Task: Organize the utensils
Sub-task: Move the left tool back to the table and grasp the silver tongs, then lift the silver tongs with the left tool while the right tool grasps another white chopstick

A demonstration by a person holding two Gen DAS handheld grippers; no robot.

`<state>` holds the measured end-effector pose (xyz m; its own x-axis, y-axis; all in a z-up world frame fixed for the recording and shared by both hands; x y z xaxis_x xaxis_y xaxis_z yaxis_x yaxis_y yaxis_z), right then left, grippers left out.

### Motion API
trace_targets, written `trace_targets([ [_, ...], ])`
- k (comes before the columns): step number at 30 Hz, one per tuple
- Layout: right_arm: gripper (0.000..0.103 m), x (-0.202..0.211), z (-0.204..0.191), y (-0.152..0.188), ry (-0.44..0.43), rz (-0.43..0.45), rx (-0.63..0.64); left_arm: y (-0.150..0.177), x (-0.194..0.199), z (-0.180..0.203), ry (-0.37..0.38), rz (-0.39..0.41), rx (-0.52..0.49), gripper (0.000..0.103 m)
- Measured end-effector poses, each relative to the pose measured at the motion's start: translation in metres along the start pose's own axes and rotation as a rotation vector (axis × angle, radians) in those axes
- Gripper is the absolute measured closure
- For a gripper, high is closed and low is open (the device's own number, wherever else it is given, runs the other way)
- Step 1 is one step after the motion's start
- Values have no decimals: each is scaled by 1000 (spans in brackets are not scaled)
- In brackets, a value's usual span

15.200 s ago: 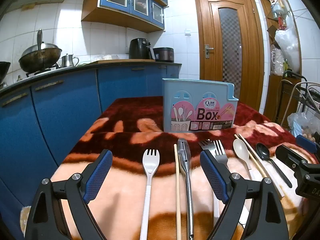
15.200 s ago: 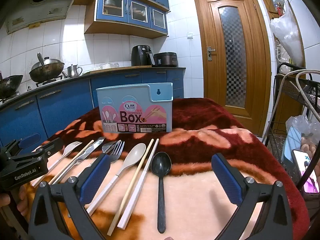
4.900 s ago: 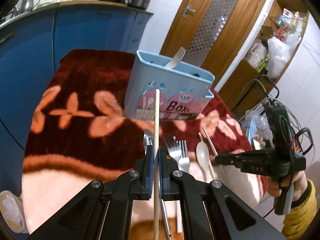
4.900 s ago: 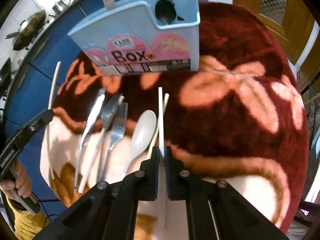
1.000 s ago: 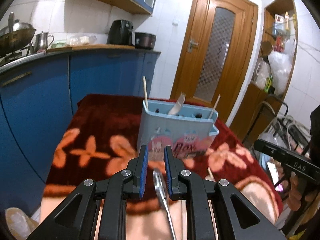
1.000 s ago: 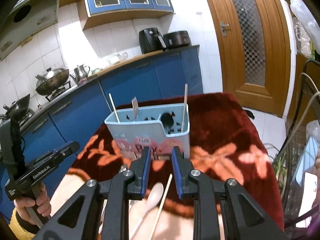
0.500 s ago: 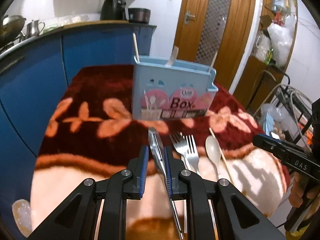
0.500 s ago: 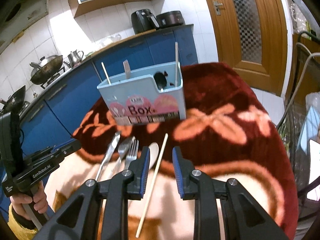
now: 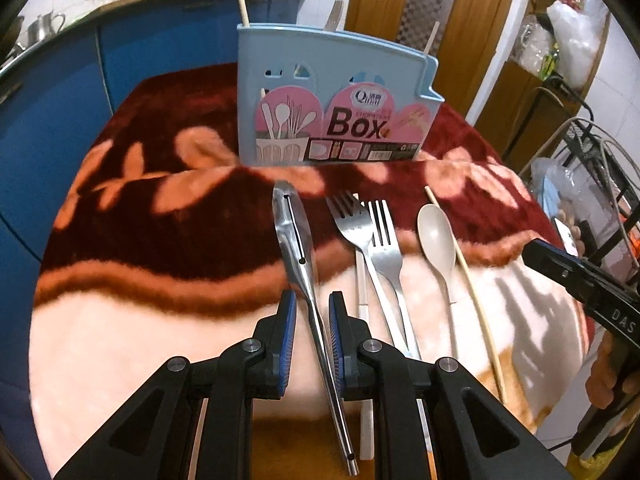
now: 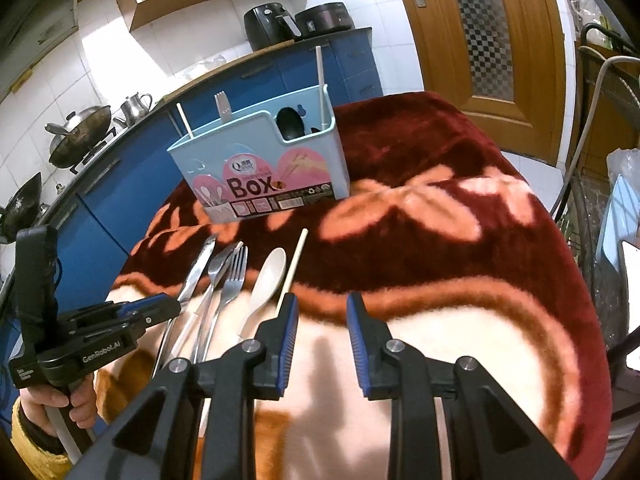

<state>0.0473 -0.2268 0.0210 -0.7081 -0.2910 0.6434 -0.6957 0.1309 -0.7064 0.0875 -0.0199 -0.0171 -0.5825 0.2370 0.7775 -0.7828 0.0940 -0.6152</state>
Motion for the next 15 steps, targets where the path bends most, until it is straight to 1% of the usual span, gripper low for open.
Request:
trace_targets([
  [5,75,-2,4,1,-1,-7,-9,-2,-10,-1,-13,-30,13,86],
  [10,75,-3,8,0,1,-12,-13,-7,-16,3,-32,-61,-16,86],
  [15,74,-4,8,0,4,-16,-7,-17,-23,2,-23,-114,-22,85],
])
Point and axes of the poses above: each gripper's, at about its wrist camera, not at the fingertips, and x roughly against the way its jaws point, z to its right, y to its underside, the point moved 2 cm from there along -x, roughly the way its jaws point, and after that the axes turned 3 degrees about z, right-handed, at the moved point
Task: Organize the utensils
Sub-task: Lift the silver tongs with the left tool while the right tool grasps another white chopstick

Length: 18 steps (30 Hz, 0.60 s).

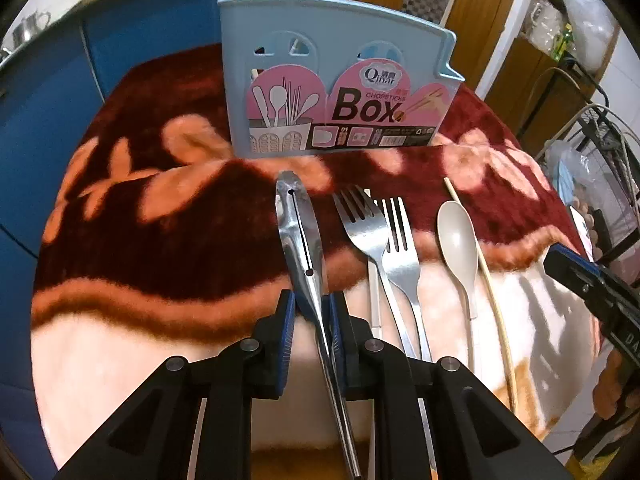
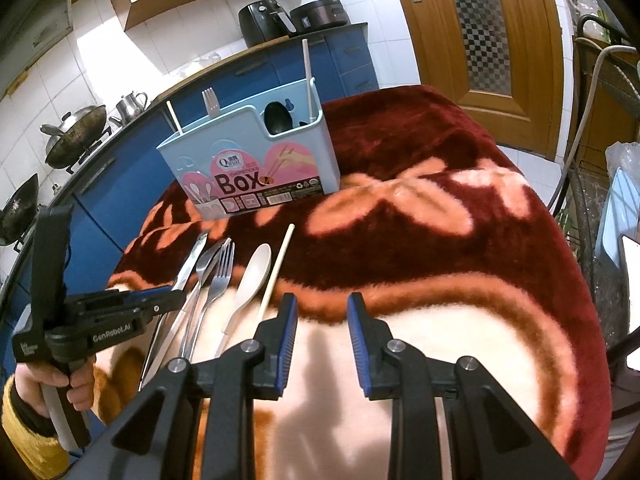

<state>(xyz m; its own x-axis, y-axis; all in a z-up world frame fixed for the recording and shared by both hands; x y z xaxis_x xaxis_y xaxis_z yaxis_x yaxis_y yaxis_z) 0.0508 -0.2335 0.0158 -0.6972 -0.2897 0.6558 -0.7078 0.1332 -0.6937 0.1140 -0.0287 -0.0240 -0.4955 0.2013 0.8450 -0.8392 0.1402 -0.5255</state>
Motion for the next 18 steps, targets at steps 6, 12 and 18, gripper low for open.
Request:
trace_targets([
  [6,74,-2,-2,0,5,-18,12,-5,-2,-6,37,-25,40,86],
  [12,74,-4,-8,-3,6,-48,35,3,6,-23,119,34,125,87],
  [18,74,-8,-18,-7,9,-81,64,11,22,-34,160,117,155,87],
])
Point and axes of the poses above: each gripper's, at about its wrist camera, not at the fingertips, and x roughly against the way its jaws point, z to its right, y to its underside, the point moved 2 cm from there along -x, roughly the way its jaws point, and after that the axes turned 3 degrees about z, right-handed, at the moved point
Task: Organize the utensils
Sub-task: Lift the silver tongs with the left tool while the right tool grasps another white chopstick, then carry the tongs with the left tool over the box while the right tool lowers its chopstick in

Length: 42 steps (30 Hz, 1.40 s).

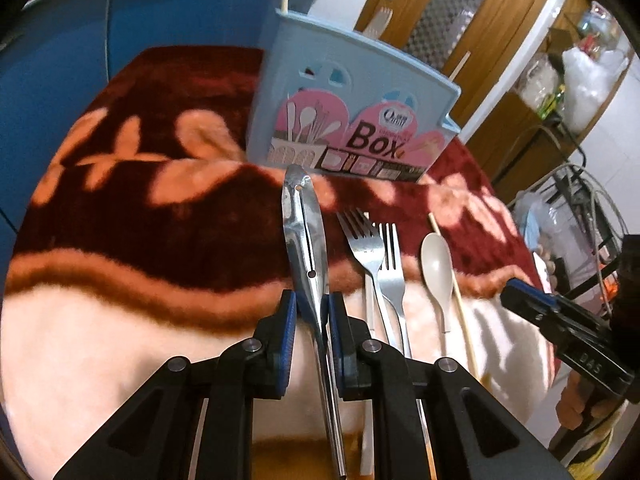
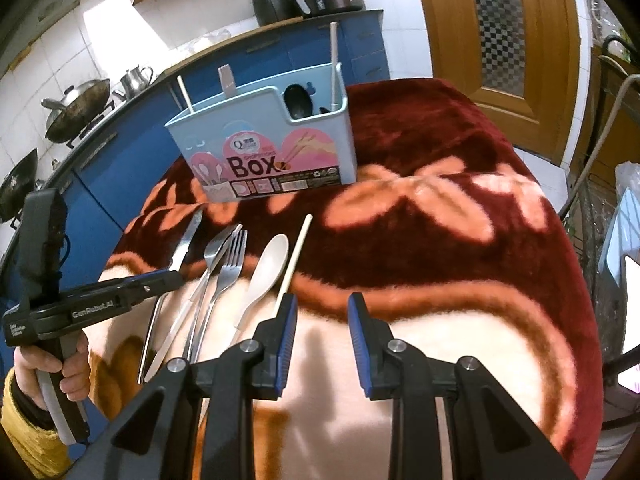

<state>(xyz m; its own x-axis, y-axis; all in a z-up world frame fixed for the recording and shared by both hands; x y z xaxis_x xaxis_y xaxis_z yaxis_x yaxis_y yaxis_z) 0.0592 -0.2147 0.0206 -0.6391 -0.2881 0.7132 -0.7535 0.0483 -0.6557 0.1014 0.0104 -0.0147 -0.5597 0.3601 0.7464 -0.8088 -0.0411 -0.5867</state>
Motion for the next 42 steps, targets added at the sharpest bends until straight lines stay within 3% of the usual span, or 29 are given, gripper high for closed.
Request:
trace_targets([
  [11,74,-29,-22,-3,-2,-142,59,-3,42,-3,15,202,-48,87],
  [25,77,-58,-30,-16,16,-282,86,-4,73,6,51,372,-88,87],
  [27,90,-58,-30,-16,22,-277,94,-4,77,8,58,390,-97,87],
  [30,96,-56,-26,-18,19,-253,68,-5,81,13,54,404,-109,87],
  [37,97,-33,-19,-24,-13,-136,-3,-11,85,21,63,425,-101,87],
  [42,97,-7,-21,-33,-45,10,-13,-17,90,27,56,457,-110,87],
])
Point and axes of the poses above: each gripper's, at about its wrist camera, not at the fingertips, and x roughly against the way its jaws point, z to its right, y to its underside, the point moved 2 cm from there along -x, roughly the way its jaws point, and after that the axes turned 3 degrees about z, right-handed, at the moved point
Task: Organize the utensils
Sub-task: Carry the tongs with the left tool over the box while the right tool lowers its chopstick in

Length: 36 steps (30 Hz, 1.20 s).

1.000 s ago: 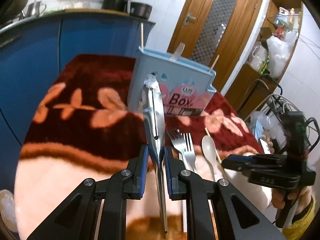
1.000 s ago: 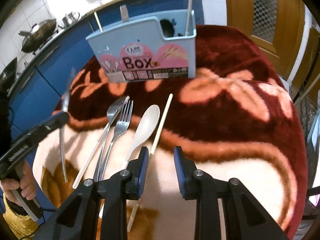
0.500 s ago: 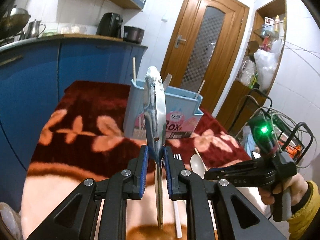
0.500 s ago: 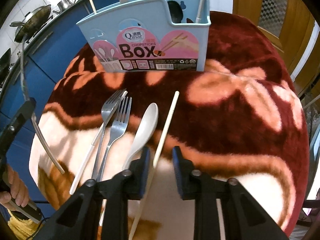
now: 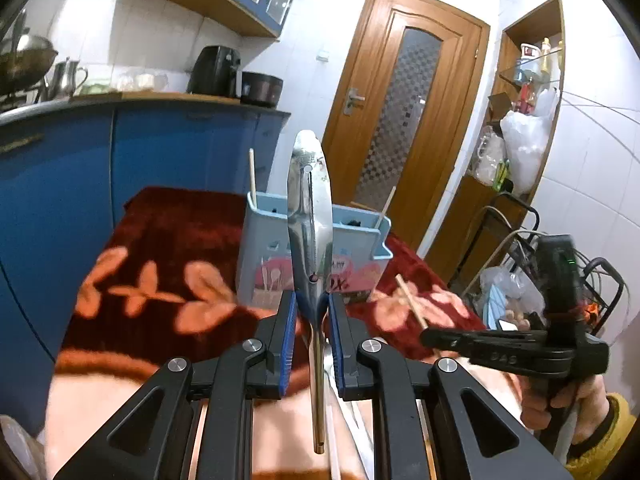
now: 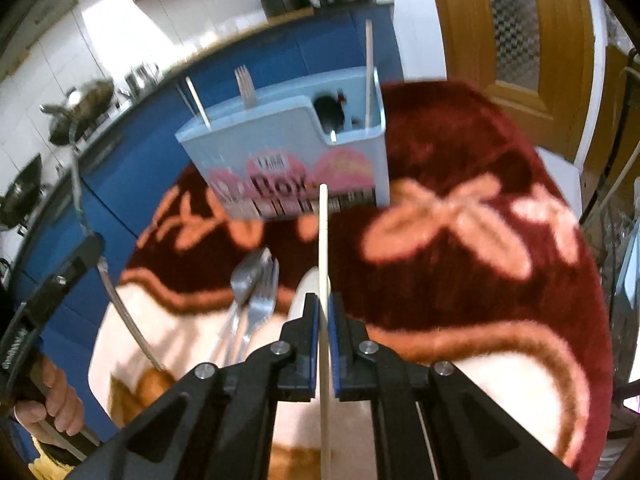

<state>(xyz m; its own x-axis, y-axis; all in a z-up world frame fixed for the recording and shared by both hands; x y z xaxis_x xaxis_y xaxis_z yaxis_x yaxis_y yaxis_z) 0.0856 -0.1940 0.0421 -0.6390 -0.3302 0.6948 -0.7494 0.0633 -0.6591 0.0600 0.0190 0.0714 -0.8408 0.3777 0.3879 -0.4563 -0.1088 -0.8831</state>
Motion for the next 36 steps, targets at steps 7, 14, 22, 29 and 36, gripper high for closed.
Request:
trace_targets([
  [7,97,24,-4,-14,-40,193,10,-23,-7,2,-21,47,-20,87],
  [14,97,29,-5,-21,-56,278,26,-51,-20,-1,-57,94,-36,87],
  [22,96,27,4,-30,-64,320,18,-84,-33,-2,-89,159,-57,87],
  [29,97,27,12,-36,-65,342,7,-106,-43,-2,-115,211,-63,87],
  [36,97,31,18,-47,-58,385,7,-126,-56,-1,-138,262,-92,87],
])
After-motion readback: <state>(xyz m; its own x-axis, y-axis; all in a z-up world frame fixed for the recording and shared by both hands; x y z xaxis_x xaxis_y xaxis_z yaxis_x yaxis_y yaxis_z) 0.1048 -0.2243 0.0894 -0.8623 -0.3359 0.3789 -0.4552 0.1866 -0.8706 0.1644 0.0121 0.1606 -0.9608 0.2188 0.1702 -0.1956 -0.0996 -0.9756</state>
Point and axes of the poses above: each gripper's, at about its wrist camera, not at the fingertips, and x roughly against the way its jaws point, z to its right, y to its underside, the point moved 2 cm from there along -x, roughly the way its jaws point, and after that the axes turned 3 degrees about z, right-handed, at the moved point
